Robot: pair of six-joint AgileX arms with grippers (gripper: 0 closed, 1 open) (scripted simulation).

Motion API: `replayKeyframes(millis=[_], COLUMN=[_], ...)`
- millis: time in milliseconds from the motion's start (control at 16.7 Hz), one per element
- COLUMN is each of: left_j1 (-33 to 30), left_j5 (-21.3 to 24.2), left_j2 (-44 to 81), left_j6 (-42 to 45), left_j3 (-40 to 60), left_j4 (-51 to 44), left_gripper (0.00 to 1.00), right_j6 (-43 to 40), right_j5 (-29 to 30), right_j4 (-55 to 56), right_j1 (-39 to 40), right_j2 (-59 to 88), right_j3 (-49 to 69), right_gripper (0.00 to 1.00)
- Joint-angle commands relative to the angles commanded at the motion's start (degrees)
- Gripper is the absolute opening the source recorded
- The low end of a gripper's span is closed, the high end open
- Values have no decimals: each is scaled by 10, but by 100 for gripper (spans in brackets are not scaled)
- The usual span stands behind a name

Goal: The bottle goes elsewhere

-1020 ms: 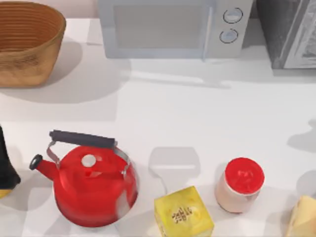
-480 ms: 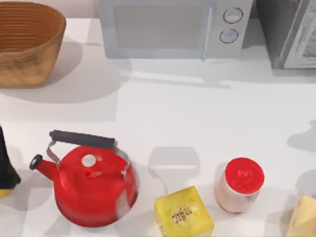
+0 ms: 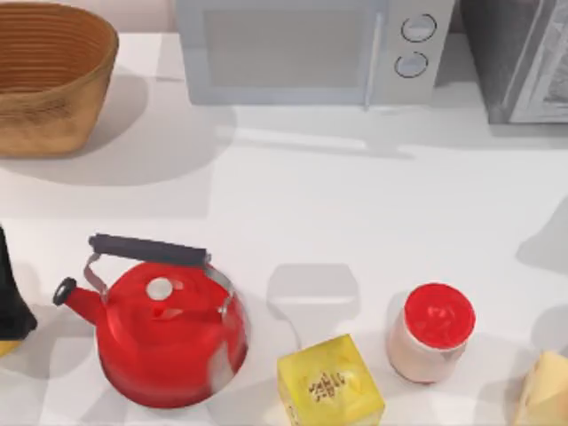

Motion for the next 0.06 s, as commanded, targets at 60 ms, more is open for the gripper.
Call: replayKeyframes(millis=[60], left_j1=[0], left_j5=[0], left_j2=[0], left_j6=[0], left_j3=[0], left_j4=[0], left_gripper=[100], right_j6=[0], right_j5=[0], right_j4=[0], right_j1=[0], right_j2=[0], right_j3=[0], right_gripper=[100])
